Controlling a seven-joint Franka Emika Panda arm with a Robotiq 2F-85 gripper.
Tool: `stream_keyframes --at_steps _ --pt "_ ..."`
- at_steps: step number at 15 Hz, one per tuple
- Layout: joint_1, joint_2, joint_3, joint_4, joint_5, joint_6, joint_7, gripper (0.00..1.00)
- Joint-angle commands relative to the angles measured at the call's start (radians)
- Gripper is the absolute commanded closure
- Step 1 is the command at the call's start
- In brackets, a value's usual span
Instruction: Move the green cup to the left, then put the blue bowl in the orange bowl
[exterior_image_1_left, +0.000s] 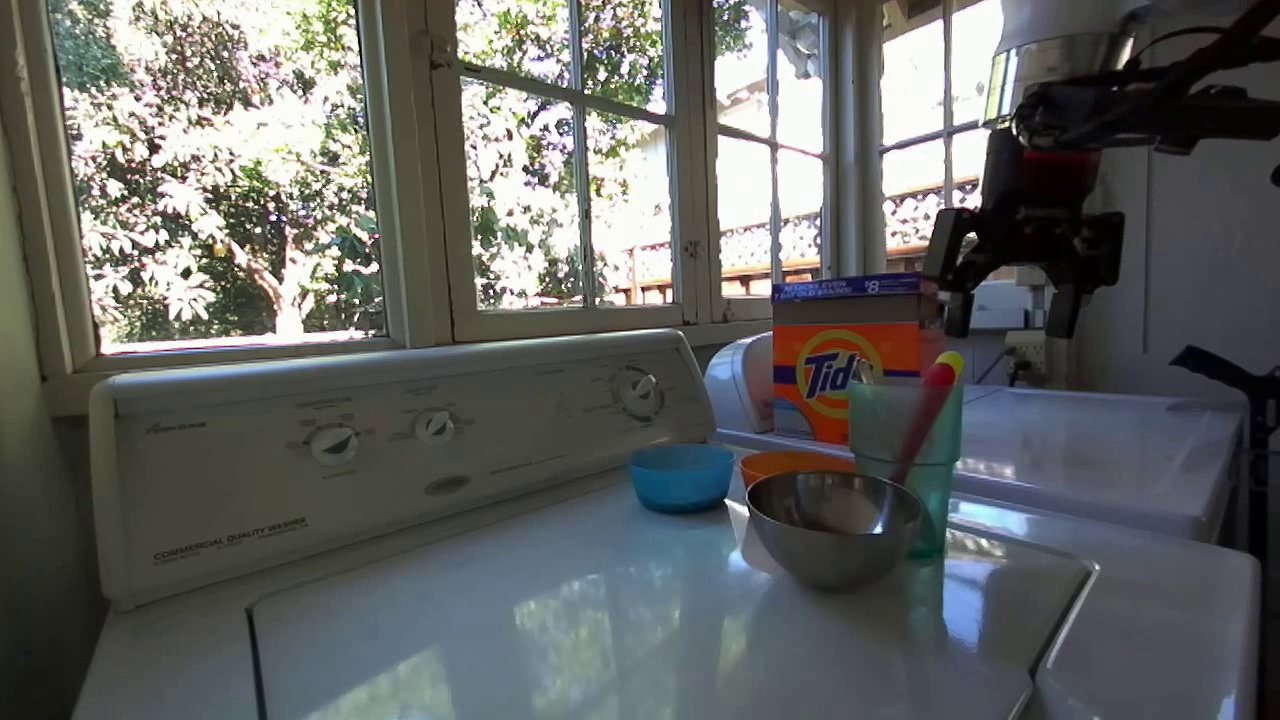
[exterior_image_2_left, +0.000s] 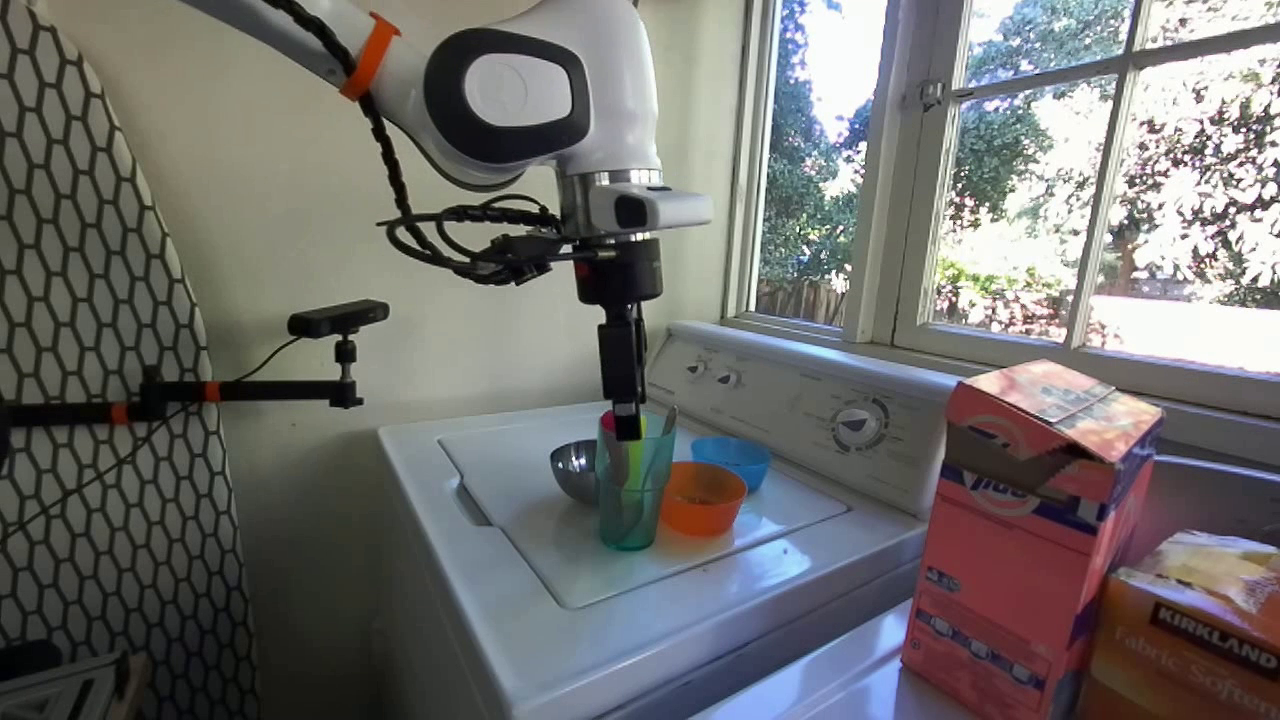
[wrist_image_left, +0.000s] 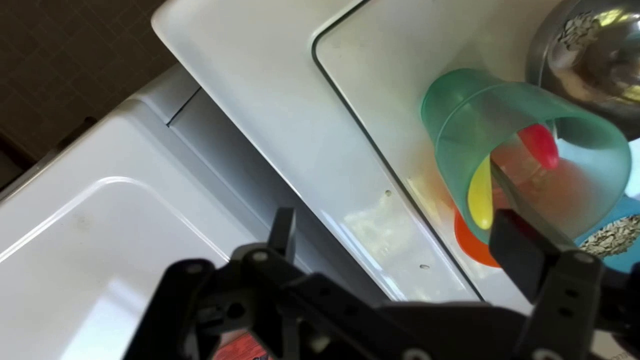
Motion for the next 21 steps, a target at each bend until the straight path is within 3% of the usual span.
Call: stream_keyframes --at_steps 1,6,13,16,21 --pt "0.016 0.089 -0.003 0.076 0.022 -0.015 0.038 0.0" --pt "0.045 0.161 -0.012 0.16 0.049 -0.047 -0.026 0.0" --pt "0.051 0.198 -0.049 0.277 0.103 -0.274 -0.337 0.0" --pt "0.05 0.205 -0.053 0.293 0.04 -0.309 -0.346 0.0" --pt "0.055 0.176 -0.053 0.262 0.032 -0.282 -0.356 0.0"
